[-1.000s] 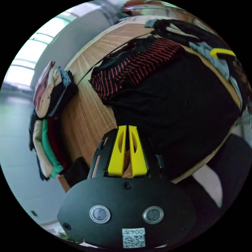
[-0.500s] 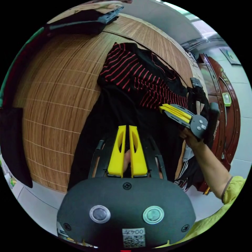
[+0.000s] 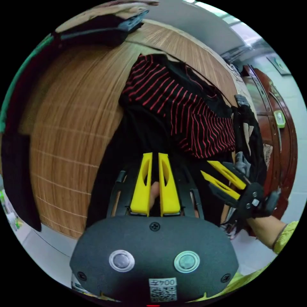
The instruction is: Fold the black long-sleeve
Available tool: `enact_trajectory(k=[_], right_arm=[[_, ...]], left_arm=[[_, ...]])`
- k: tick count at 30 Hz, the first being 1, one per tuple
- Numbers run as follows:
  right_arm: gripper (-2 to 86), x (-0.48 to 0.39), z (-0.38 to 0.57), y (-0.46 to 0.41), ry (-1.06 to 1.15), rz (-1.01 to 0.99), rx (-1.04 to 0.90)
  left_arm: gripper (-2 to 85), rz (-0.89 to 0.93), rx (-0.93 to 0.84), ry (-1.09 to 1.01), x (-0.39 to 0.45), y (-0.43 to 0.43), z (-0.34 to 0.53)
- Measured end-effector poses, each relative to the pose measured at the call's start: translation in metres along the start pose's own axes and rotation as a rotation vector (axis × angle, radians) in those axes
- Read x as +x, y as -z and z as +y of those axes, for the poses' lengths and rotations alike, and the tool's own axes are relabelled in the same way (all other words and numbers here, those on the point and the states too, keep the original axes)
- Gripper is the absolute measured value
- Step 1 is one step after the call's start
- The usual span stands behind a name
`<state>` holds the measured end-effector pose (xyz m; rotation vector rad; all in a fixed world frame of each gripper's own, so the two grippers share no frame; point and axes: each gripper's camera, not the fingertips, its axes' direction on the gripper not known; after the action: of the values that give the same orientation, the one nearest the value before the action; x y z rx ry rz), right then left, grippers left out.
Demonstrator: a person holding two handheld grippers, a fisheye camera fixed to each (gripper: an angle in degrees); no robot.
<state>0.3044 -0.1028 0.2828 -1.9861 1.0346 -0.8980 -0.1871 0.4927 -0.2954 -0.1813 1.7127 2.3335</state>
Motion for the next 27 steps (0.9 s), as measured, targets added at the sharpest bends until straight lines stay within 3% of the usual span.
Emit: enact_trajectory(k=[6,10,13,21,27], right_arm=[[11.9,0.033,-0.042,-0.025,-0.083,-0.077,0.037],[9.7,0.046,-0.059,-0.061,-0.147,-0.207,-0.065],[6.5,0.049,-0.051,-0.063,-0.206,-0.225,-0.051],[5.1,0.044,-0.026,-0.068,-0.230,-0.250,-0.032],[4.1,0.047,-0.014,-0.075,-0.277,-0.272,-0.019]], left_arm=[[11.4,-0.322,0.185,-0.540,0.086,-0.021,-0.028],[12.3,-0.410,0.155,-0.913,0.140,-0.061,-0.043],[12.4,-0.378,0.057,-1.143,0.165,-0.091,-0.037],[12.6,-0.211,-0.173,-1.321,0.194,-0.128,-0.039],[11.5,-0.211,-0.336,-1.474,0.227,-0.166,-0.029]])
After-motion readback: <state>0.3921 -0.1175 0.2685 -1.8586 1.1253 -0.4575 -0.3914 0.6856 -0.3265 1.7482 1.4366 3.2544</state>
